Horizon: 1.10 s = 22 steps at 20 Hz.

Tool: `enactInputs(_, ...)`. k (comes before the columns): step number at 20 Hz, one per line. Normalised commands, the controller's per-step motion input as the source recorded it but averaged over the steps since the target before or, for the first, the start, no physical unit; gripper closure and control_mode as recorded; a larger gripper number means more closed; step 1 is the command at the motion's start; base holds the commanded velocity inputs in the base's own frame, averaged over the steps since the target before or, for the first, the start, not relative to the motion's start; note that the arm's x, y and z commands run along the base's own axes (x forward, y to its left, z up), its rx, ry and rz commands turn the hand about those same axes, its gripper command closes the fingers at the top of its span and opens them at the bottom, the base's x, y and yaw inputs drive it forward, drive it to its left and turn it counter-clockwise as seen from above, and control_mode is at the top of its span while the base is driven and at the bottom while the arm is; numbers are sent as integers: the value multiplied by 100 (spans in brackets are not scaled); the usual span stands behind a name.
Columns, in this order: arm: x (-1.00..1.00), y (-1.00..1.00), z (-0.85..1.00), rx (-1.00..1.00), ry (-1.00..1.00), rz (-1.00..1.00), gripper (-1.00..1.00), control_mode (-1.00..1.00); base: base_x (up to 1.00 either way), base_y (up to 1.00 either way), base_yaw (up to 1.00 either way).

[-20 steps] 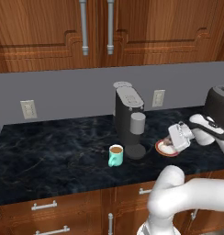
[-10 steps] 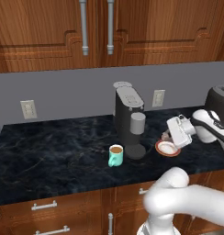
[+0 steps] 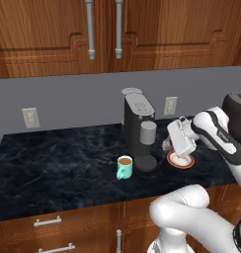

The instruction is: Take a sugar cube from the saucer and place it inside the coffee. Then, grab milk from the fridge and place it next to the coffee on the counter to sweeten the coffee.

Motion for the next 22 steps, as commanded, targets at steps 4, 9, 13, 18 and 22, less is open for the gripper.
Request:
enactInputs(4,-48,100,58,-25,9,-12,100,-100,0,0,0)
enactInputs(9,-18,99,26,-30,19,-11,100,-100,0,0,0)
enactInputs(13,13,98,10,-32,21,-13,100,-100,0,0,0)
enactInputs(18,14,41,0,-25,11,-3,100,-100,0,0,0)
enactInputs(22,19,5,-6,-23,8,-28,100,-100,0,0,0)
